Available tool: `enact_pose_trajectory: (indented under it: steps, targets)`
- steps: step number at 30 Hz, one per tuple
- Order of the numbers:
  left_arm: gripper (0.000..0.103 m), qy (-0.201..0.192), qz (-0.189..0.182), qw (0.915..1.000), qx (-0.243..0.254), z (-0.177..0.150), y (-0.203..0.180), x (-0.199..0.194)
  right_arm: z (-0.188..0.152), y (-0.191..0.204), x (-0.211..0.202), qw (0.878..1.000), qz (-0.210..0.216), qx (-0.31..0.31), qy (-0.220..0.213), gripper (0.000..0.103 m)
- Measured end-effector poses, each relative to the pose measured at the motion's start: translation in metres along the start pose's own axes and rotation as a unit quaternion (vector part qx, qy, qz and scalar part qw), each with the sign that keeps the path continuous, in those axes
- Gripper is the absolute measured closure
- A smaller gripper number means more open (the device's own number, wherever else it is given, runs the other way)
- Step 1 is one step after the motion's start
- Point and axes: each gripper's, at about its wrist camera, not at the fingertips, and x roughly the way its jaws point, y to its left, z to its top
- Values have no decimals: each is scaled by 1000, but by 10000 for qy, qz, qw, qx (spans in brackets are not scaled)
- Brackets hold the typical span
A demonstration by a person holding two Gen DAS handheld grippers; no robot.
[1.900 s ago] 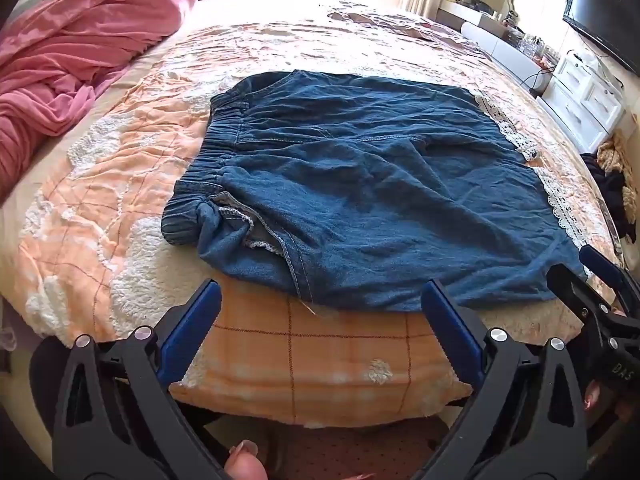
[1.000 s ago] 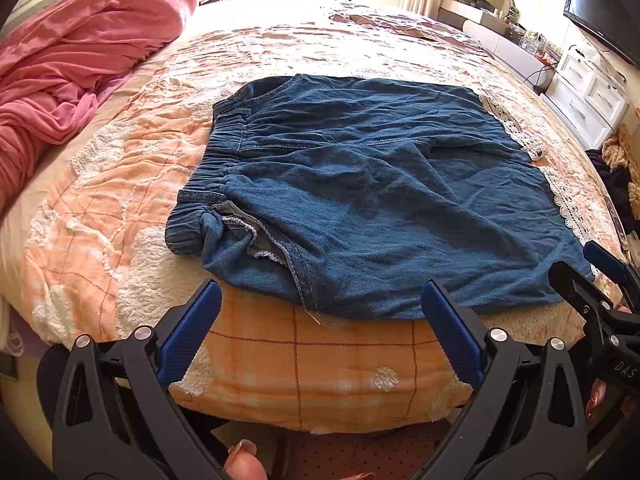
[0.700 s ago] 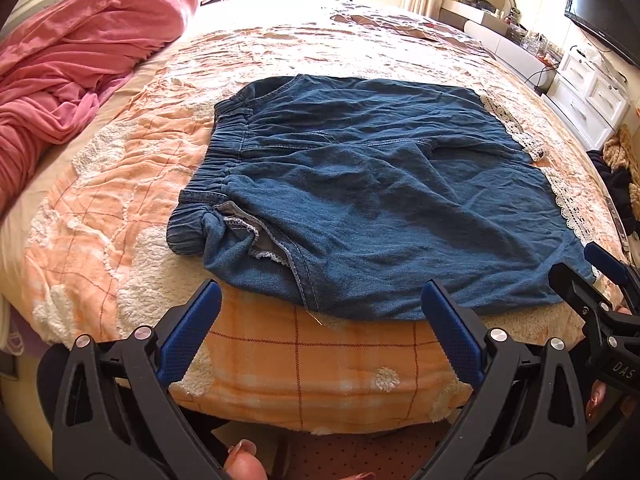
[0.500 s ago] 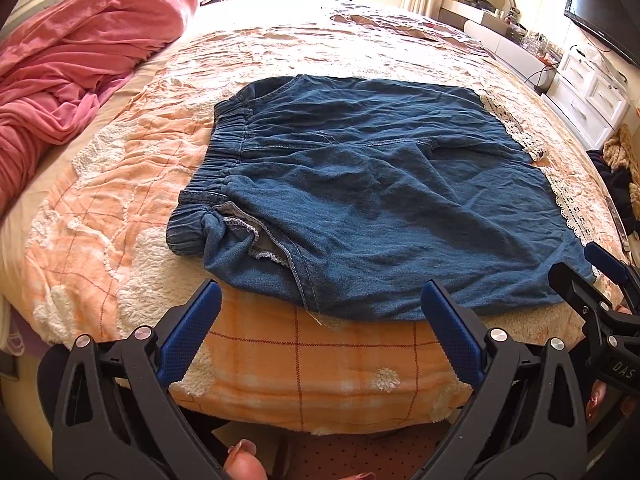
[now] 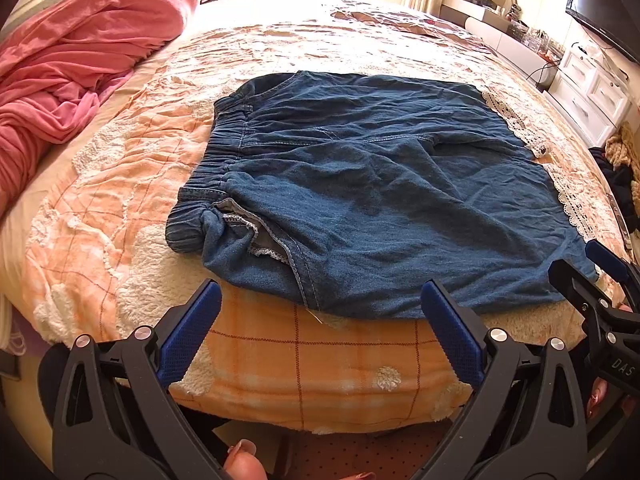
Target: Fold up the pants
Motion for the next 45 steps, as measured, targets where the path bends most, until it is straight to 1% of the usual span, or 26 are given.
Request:
enact_pose_trajectory:
  steps: [23, 27, 29, 32, 34, 35, 36, 37, 38, 39, 40, 43, 44, 45]
  targets:
    - [9, -18, -53, 10000, 4, 3, -2, 1, 1, -2, 4, 10000, -35, 57, 38, 4]
    - [9, -39, -79, 10000, -14, 6, 2, 1, 3, -1, 7, 10000, 3, 21, 62, 4]
    - [9, -51, -103, 9999, 21, 11, 5, 2, 9, -1, 9, 9999, 75, -30, 91, 4]
    - [9, -150, -178, 9997, 46, 30, 19, 4, 33, -1, 15, 9995, 249, -214, 36, 4]
    - [9, -172, -226, 9996, 35, 47, 32, 10, 58, 5, 25, 9972, 420, -612, 6, 4]
    - [9, -98, -251, 9996, 82, 59, 41, 19, 70, 9, 32, 9953, 513, -818, 49, 4]
    - [9, -52, -182, 9997, 123, 67, 47, 25, 82, 13, 43, 9923, 622, -1065, 102, 4]
    - [9, -37, -7, 9998, 183, 82, 59, 37, 94, 18, 54, 9891, 650, -1308, 166, 4]
    - [9, -49, 45, 9997, 221, 89, 66, 43, 108, 23, 69, 9858, 672, -1523, 204, 4]
    - [9, 8, 206, 9995, 241, 105, 78, 57, 121, 26, 84, 9827, 755, -1670, 263, 4]
    - [9, 68, 243, 9994, 240, 113, 85, 67, 134, 30, 102, 9796, 785, -1813, 377, 4]
    - [9, 204, 197, 9993, 260, 143, 105, 100, 164, 38, 150, 9696, 876, -2201, 611, 4]
    - [9, 204, 259, 9989, 320, 151, 109, 110, 177, 40, 168, 9664, 920, -2290, 720, 4]
    - [9, 201, 226, 9990, 329, 157, 112, 117, 187, 43, 182, 9636, 975, -2360, 790, 4]
